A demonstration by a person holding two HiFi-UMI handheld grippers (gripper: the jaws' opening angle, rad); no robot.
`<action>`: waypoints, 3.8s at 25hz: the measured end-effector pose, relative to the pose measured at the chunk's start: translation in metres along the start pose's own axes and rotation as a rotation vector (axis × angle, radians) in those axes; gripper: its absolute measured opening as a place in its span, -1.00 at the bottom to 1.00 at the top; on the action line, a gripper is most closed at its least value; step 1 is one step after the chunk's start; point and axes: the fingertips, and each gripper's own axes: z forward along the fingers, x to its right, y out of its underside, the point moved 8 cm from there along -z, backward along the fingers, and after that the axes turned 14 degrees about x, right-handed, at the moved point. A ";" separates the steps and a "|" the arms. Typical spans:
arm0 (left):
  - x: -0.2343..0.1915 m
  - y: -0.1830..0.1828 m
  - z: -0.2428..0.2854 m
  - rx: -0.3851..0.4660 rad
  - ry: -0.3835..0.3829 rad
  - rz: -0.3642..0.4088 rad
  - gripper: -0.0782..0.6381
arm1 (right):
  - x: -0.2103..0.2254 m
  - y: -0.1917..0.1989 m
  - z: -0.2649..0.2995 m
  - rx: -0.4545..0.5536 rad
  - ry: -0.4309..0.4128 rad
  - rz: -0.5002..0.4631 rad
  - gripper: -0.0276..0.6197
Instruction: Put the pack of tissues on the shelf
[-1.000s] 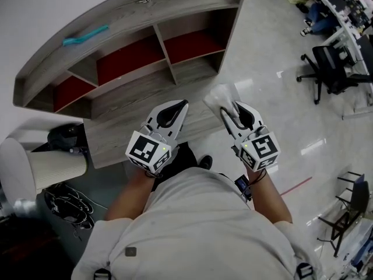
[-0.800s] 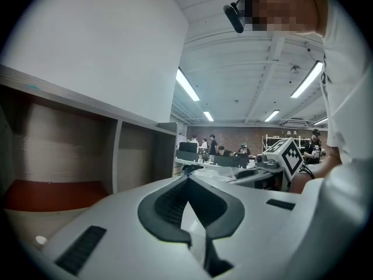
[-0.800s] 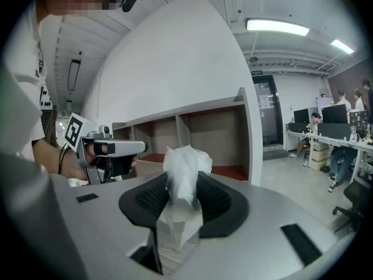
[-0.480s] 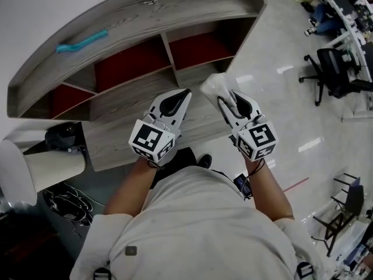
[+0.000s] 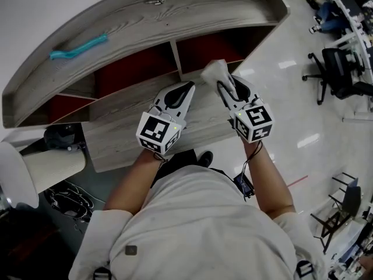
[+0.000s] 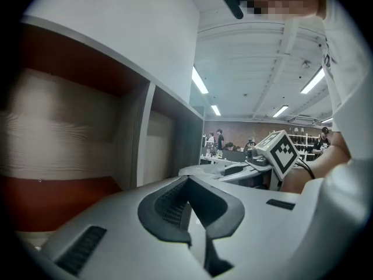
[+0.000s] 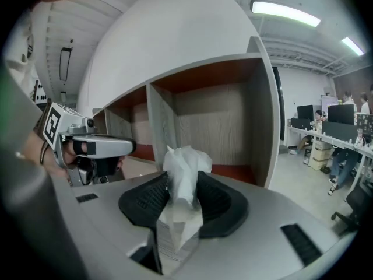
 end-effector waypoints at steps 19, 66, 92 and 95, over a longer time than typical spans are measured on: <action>-0.033 0.021 0.022 -0.027 0.037 -0.045 -0.74 | 0.046 0.024 0.099 -0.068 0.074 -0.051 -0.43; 0.045 -0.001 -0.020 0.004 0.042 -0.004 -0.74 | -0.001 -0.012 0.007 0.041 0.076 -0.134 -0.08; 0.168 -0.030 -0.067 0.083 0.079 0.030 -0.74 | -0.070 -0.027 -0.181 0.139 0.041 -0.119 -0.32; 0.181 -0.033 -0.070 0.092 0.085 0.035 -0.74 | -0.075 -0.029 -0.198 0.146 0.029 -0.116 -0.41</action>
